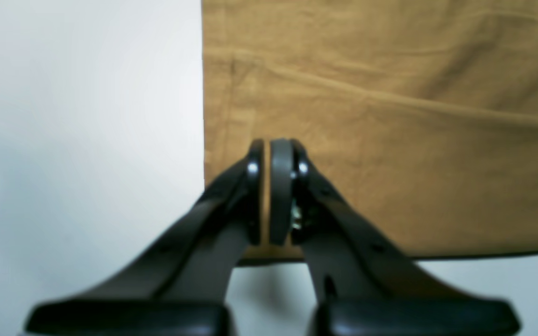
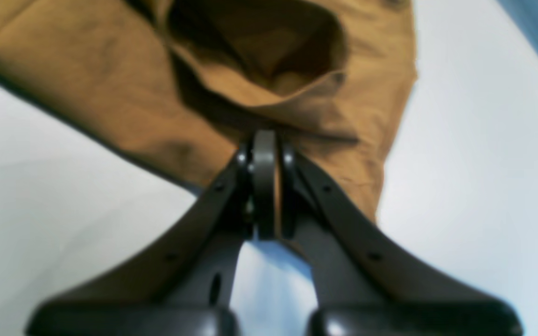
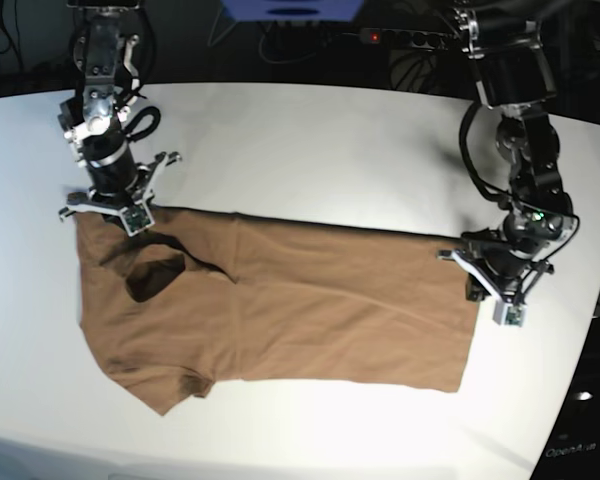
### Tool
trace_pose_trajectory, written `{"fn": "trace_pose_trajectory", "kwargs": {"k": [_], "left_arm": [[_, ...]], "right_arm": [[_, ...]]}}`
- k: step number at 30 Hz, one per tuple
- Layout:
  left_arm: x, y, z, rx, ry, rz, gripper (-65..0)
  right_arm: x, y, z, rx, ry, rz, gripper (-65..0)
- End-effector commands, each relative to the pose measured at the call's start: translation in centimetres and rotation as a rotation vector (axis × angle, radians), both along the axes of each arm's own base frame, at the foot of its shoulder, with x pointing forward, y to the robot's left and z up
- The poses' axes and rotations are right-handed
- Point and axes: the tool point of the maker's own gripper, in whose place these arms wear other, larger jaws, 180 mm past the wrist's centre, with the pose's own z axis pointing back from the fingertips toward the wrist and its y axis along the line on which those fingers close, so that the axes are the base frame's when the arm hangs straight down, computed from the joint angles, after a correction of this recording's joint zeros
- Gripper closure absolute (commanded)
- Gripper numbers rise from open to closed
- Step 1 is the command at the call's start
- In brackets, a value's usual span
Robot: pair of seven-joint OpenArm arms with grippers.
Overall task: Fold the T-shirt properly
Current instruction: 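Slide the right gripper along the fold toward the sleeve and grasp, then move the left gripper inward onto the shirt body and grasp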
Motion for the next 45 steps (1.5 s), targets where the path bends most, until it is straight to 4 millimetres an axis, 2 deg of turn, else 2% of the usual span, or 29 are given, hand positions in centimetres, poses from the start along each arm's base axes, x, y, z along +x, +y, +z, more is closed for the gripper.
{"fn": "trace_pose_trajectory", "kwargs": {"k": [1,5,10,12,16,20,24,29,31,35,38,45], "left_arm": [[1.2,0.4,2.0,0.006,-0.066,0.001,-2.6],[1.2,0.4,2.0,0.006,-0.066,0.001,-2.6],[1.2,0.4,2.0,0.006,-0.066,0.001,-2.6],[1.2,0.4,2.0,0.006,-0.066,0.001,-2.6],[1.2,0.4,2.0,0.008,-0.064,0.001,-2.6],[1.1,0.5,1.9,0.009,-0.062,0.002,-2.6],[0.5,0.5,1.3,0.009,-0.046,0.002,-2.6],[0.5,0.5,1.3,0.01,-0.047,0.001,-2.6],[0.6,0.5,1.4,0.01,-0.05,0.001,-2.6],[0.9,0.5,1.7,0.009,-0.061,0.002,-2.6],[2.3,0.5,3.1,0.008,-0.093,0.003,-2.6],[6.4,0.1,8.0,-0.002,-0.21,0.0,-2.7]], "right_arm": [[0.9,0.0,1.4,0.0,-0.054,0.009,-0.1],[1.0,0.7,0.9,0.009,-0.042,0.025,-0.1],[2.5,1.2,-0.4,0.028,-0.019,0.031,-0.1],[3.4,2.1,-0.8,0.037,-0.014,0.055,-0.1],[6.1,3.6,0.4,0.041,-0.052,0.095,-0.1],[8.6,4.6,2.5,0.026,-0.107,0.134,-0.1],[9.7,4.3,3.6,-0.059,-0.127,0.182,-0.1],[9.8,3.3,3.6,-0.144,-0.126,0.189,-0.1],[9.9,2.4,3.8,-0.167,-0.127,0.188,-0.1],[11.4,0.4,5.6,-0.194,-0.162,0.153,-0.1],[12.8,-1.0,7.2,-0.2,-0.196,0.116,-0.1],[16.8,-3.3,7.9,-0.145,-0.096,0.056,-0.1]]}}
